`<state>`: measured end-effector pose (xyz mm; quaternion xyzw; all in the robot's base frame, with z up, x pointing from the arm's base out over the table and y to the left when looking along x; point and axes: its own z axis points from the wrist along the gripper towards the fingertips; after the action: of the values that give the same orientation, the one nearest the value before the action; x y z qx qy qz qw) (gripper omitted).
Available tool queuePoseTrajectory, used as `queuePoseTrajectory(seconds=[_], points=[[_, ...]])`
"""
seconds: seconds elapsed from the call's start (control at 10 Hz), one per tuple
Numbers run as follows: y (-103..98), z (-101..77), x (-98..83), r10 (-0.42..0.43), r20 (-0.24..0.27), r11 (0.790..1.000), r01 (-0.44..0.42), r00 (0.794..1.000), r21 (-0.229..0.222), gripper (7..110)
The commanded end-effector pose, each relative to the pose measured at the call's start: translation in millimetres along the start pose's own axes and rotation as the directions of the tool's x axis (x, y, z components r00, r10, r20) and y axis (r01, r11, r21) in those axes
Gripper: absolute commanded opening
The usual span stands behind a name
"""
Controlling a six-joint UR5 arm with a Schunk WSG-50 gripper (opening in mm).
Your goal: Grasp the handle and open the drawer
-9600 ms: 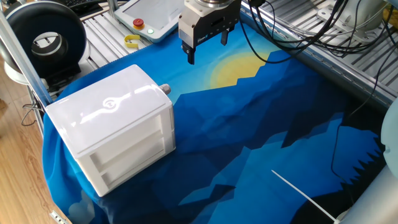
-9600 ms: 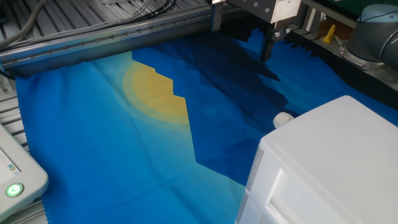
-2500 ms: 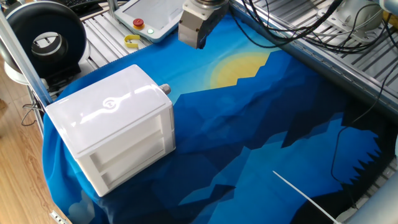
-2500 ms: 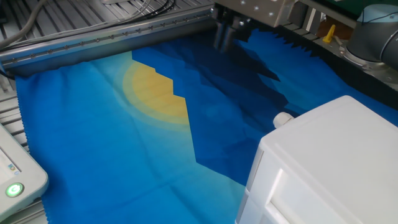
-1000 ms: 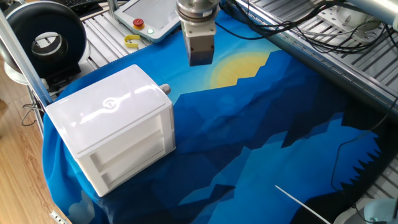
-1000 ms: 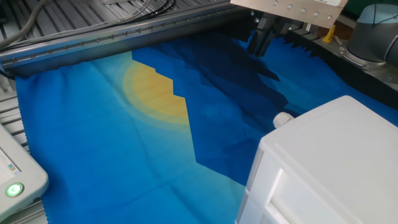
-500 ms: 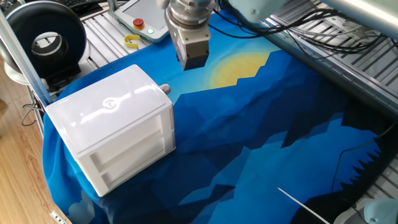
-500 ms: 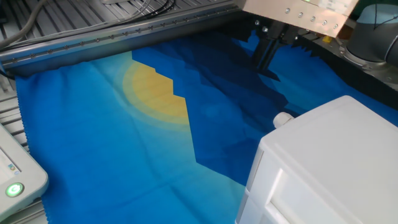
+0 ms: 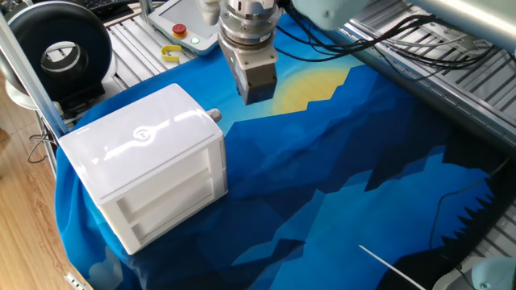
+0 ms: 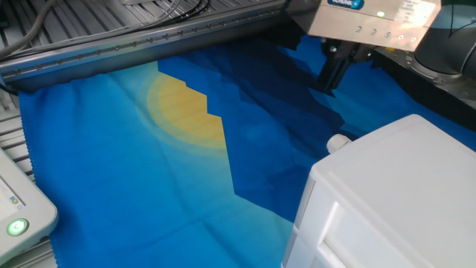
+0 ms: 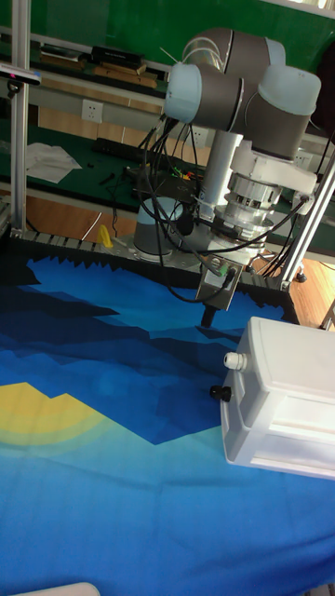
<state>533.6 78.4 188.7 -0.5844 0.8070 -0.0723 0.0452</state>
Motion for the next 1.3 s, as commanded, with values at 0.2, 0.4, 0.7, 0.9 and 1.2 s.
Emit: queuePoseTrajectory(seconds=[0.2,0.4,0.7,0.9,1.2], points=[[8.2,-1.4,4.3,-0.068,-0.004,0.997,0.067,0.998,-0.049,7],[12.8,-0.9,5.6,-0.119,-0.012,0.991,0.118,0.993,-0.058,7],[35.9,-2.3,-11.9,-0.152,0.063,0.979,0.159,0.986,-0.124,7],[33.2,-2.1,-16.0,-0.128,0.075,0.984,0.136,0.989,-0.113,7],[29.6,-1.3,3.8,-0.187,0.0,0.976,0.186,0.982,-0.109,7]])
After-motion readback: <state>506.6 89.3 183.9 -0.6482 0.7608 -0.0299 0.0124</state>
